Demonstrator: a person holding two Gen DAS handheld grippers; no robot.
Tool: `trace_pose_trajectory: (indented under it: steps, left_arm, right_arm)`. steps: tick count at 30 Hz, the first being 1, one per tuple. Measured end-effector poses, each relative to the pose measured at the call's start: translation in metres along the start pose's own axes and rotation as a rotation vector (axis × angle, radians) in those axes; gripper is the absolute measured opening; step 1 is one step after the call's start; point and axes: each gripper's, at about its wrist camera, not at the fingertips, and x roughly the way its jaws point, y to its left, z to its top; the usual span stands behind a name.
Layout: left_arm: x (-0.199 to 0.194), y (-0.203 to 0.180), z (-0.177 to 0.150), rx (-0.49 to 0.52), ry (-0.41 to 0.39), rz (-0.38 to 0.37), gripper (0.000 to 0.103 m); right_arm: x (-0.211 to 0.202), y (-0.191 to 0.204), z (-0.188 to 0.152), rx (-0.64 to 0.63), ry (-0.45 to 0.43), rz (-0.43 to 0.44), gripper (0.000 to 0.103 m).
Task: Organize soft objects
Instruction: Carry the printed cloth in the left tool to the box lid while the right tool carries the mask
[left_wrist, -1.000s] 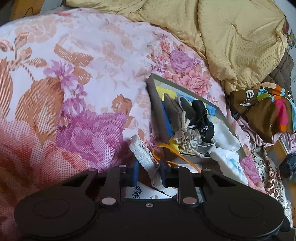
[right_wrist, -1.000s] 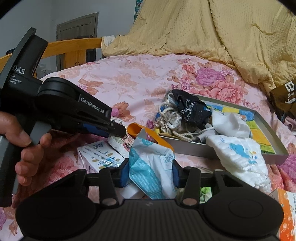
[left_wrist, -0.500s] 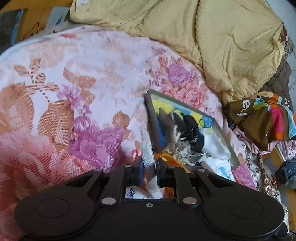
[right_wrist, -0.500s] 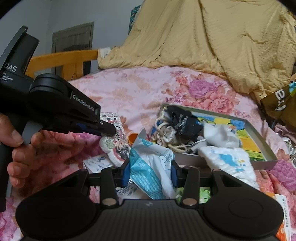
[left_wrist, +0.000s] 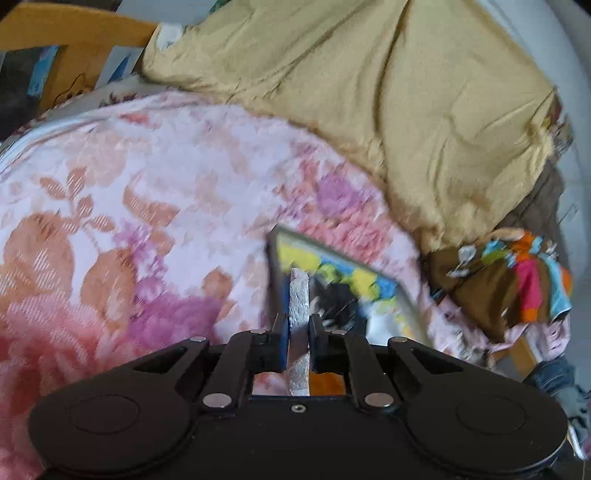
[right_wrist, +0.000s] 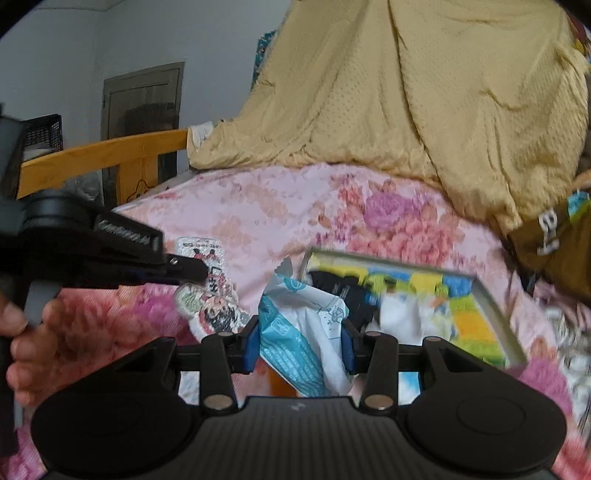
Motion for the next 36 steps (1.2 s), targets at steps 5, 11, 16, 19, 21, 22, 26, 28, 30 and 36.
trace_pose_trajectory:
  steps: [5,11,16,19,21,22,26,28,30,36]
  left_arm:
    - [0.003,-0.004,0.005,0.024,-0.055,-0.044,0.011]
    - [0.027,-0.014,0.018,0.056,-0.072,-0.084,0.011]
    - [0.056,-0.041,0.035,0.111,-0.124,-0.145,0.011]
    - [0.086,-0.050,0.044,0.073,-0.119,-0.179,0.011]
    - [0.101,-0.054,0.046,0.086,-0.104,-0.201,0.011]
    - [0.108,-0.056,0.045,0.107,-0.092,-0.196,0.011]
    - [0.130,-0.045,0.040,0.064,-0.046,-0.213,0.011]
    - [0.139,-0.039,0.036,0.064,-0.026,-0.218,0.011]
    - [0.148,-0.032,0.034,0.048,-0.012,-0.216,0.011]
    - [0.166,-0.016,0.029,-0.001,0.025,-0.200,0.011]
  right_arm:
    - [0.020,-0.021,0.016,-0.039,-0.033,-0.025,0.046]
    - [0.045,-0.052,0.012,0.044,-0.114,-0.033,0.046]
    - [0.066,-0.078,0.017,0.114,-0.136,-0.041,0.046]
    - [0.076,-0.097,0.018,0.182,-0.141,-0.035,0.046]
    - [0.084,-0.110,0.017,0.226,-0.133,-0.031,0.046]
    - [0.089,-0.114,0.015,0.244,-0.127,-0.027,0.046]
    - [0.111,-0.124,0.014,0.284,-0.090,-0.012,0.046]
    - [0.119,-0.125,0.015,0.301,-0.077,0.003,0.046]
    - [0.126,-0.123,0.015,0.317,-0.063,0.018,0.046]
    - [0.144,-0.119,0.011,0.322,-0.010,0.010,0.047]
